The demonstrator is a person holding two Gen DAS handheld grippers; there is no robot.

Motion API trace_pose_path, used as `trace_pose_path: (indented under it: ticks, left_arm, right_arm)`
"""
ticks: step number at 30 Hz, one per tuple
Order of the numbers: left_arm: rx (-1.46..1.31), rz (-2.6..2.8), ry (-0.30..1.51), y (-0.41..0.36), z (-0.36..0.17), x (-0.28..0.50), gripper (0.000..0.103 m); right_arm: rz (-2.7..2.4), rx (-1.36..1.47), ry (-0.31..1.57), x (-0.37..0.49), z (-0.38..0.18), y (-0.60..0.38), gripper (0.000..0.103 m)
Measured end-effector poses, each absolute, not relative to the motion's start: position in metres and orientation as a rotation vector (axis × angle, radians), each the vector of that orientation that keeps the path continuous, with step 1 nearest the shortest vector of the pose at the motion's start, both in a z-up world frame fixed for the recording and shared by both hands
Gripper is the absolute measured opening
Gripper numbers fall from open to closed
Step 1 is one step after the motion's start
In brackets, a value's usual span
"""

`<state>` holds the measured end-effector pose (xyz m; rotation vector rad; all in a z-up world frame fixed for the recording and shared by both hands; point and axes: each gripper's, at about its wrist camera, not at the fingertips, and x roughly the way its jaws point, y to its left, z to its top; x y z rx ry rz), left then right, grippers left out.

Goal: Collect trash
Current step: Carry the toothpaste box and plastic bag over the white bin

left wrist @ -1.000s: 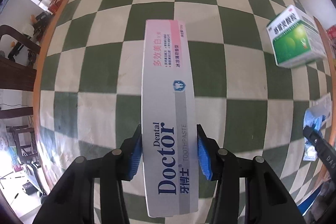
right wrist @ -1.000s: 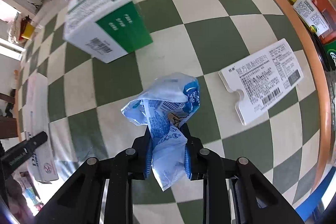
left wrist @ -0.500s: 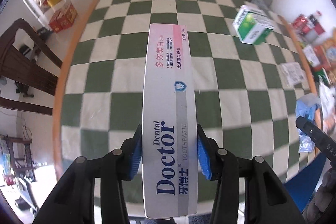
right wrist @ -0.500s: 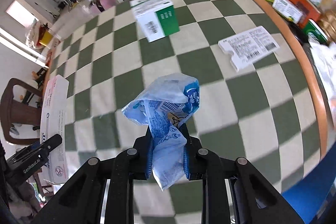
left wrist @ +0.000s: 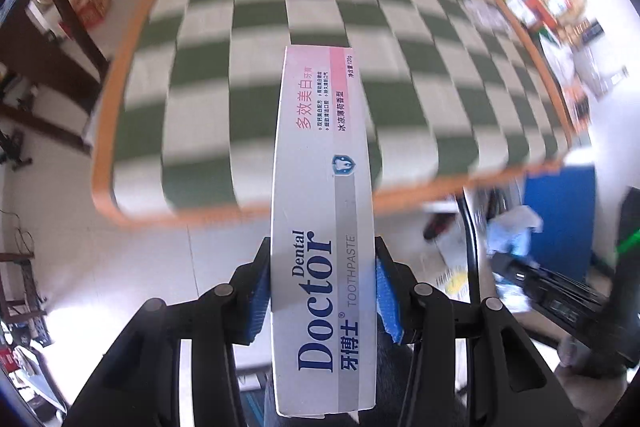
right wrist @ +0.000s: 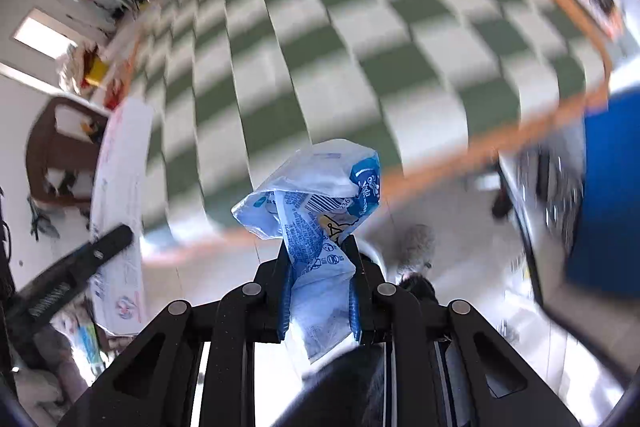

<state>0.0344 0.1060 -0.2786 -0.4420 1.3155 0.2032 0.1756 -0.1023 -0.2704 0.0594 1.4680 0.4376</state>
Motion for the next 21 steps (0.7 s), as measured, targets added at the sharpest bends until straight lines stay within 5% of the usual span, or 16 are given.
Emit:
trace_pose_path:
  ticks: [8, 21]
  left_arm:
    - [-0.573, 0.180, 1.470, 0.083, -0.370, -0.029, 0.042]
    - [-0.759, 0.216, 1.658, 0.075, -0.635, -0.019, 0.044]
  right_arm:
    - [0.374, 0.054, 1.704, 0.094, -0.382, -0.139, 0.023]
    - [0.356, 0.086, 1.868, 0.080, -0.625, -0.136, 0.023]
